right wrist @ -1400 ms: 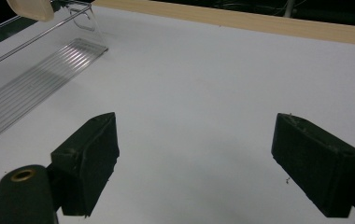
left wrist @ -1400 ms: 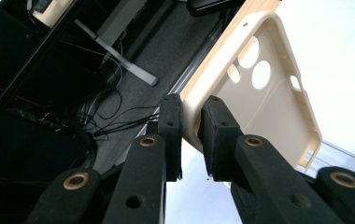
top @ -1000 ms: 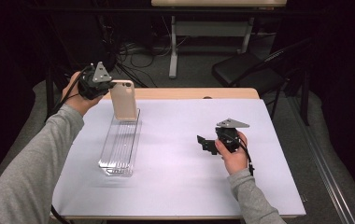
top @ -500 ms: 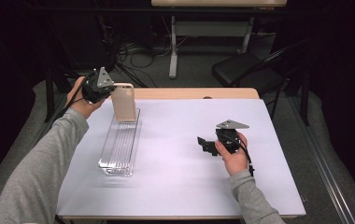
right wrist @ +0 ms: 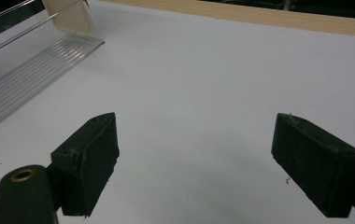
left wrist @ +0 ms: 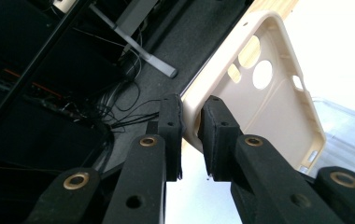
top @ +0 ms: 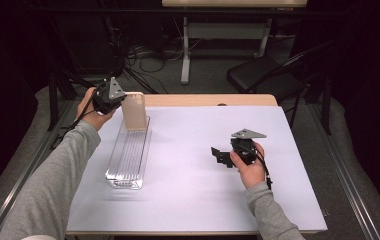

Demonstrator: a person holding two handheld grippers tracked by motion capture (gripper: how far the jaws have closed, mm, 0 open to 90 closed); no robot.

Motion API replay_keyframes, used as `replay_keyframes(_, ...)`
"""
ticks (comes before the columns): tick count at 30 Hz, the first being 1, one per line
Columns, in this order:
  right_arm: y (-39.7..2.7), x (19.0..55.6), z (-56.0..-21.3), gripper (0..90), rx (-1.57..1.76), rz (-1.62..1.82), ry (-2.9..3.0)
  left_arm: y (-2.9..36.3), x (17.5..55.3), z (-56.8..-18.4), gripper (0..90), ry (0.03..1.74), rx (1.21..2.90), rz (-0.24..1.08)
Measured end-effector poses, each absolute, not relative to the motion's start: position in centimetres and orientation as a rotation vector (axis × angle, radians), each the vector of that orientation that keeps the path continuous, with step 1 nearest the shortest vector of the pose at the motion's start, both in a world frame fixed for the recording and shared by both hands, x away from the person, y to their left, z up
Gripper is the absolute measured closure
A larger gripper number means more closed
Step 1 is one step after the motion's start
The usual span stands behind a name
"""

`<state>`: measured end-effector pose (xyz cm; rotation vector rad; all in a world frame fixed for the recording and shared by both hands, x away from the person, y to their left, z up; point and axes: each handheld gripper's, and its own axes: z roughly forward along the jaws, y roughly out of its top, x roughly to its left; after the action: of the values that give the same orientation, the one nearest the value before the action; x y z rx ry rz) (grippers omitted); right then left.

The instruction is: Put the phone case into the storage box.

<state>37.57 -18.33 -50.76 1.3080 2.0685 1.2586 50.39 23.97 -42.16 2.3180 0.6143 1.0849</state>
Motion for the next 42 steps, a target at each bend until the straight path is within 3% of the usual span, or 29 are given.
replay_keyframes(42,-18.2,37.5,-51.0,14.7,1.301,1.26,2.089,24.1,50.1,-44.1,78.8,0.554,2.292,1.17)
